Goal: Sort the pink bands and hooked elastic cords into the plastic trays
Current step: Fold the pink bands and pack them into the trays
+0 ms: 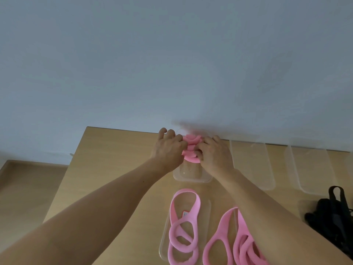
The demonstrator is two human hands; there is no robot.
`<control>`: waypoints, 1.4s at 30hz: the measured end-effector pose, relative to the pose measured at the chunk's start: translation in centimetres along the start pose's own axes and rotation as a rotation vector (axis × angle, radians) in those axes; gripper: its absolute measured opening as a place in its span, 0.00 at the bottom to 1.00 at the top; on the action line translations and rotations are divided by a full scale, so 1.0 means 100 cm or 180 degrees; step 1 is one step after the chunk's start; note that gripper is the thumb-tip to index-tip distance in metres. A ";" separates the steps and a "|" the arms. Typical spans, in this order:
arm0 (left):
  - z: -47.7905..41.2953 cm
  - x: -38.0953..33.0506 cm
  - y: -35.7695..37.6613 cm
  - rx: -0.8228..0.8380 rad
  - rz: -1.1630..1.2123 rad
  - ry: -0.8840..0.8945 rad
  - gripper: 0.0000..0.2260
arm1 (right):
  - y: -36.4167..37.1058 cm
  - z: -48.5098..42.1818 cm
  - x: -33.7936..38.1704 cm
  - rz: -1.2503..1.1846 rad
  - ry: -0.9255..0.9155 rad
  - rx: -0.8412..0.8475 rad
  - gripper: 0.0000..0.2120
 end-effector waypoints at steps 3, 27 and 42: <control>0.002 0.003 -0.001 -0.0114 0.0101 -0.0088 0.10 | -0.001 0.001 0.001 -0.0001 -0.0040 -0.0047 0.02; 0.015 -0.011 -0.033 -0.0696 0.0810 0.0203 0.06 | -0.006 0.005 0.003 -0.0159 -0.0030 0.0039 0.06; 0.049 0.008 -0.055 -0.0344 0.0946 -0.0014 0.20 | -0.072 0.025 0.044 -0.0116 0.0242 -0.0143 0.14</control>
Point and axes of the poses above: each hand's wrist, its own z-axis away from the middle knuckle, its own y-axis out of the palm, x = y × z, the point moved 9 cm from there along -z, towards the middle knuckle, and after that the axes turned 7 degrees about -x, right-handed, at the moved point
